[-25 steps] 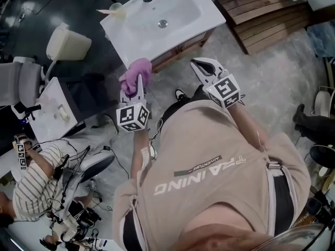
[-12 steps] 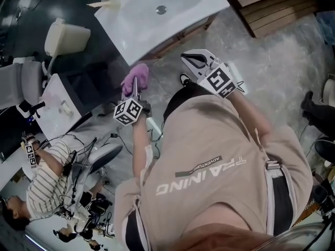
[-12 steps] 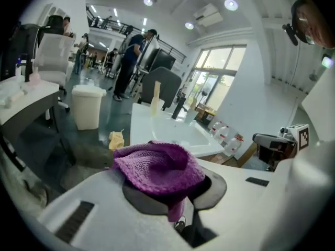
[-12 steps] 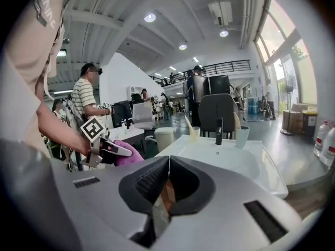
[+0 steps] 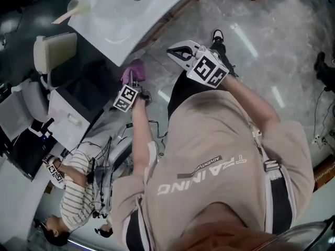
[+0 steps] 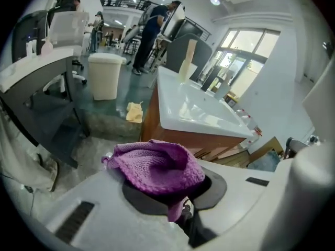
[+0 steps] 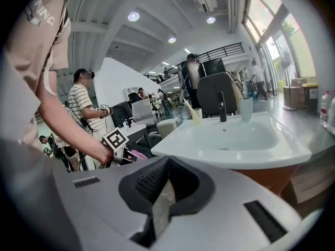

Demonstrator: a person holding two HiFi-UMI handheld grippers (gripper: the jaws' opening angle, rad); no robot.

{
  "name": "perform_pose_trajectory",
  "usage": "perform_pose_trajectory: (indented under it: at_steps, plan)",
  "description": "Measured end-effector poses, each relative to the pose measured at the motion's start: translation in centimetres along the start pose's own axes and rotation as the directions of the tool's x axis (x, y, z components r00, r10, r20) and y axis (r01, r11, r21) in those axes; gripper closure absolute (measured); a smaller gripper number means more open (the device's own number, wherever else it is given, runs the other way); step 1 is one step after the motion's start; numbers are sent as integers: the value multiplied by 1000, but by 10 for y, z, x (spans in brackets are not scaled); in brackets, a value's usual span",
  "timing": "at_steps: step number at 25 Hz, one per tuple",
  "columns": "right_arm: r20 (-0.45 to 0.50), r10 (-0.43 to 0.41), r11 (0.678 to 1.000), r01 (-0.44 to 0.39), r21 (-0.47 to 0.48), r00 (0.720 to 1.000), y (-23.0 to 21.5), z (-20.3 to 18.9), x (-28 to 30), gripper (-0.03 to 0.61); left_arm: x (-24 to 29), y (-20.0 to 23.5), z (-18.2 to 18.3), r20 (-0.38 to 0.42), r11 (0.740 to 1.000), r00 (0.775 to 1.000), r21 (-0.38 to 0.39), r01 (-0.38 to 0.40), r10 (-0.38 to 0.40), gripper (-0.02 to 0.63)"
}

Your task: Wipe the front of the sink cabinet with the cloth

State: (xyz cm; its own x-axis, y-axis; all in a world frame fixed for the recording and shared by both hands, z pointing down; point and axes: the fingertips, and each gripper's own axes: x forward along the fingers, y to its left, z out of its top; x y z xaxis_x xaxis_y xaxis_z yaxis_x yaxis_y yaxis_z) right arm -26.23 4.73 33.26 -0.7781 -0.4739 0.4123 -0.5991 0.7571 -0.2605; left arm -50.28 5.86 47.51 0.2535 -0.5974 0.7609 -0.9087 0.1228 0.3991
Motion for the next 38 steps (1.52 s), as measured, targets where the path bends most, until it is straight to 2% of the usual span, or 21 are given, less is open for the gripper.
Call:
perform_pose_trajectory:
  at_steps: [6,11,14,16,18,23,30,38]
  plan:
    - [11,33,997,-33,75,999,6,-31,4,566,57,-3,-1,-37,999,999,52,1,1,565]
    - [21,60,986,-62,154,998,14,-48,11,566,79,-2,-10,-29,999,999,29,-31,32,565]
    - [21,67,988,-69,138,998,14,-54,17,566,87,-2,-9,-19,995,997,73,-71,73,565]
    - [32,74,984,-79,163,997,14,-60,19,566,85,2,-3,-1,986,993,119,-121,122,565]
    - [39,76,979,-82,186,996,11,-69,23,566,86,1,3,14,977,990,160,-139,139,565]
    - [24,78,977,-81,196,997,-7,-91,41,566,101,-4,8,7,965,992,232,-123,125,565]
    - [3,124,978,-122,171,992,-12,-112,51,566,112,-18,3,-1,964,991,234,-129,133,565]
    - [13,74,957,-74,281,997,-55,-142,62,566,131,-56,-1,-50,956,992,277,-94,113,565]
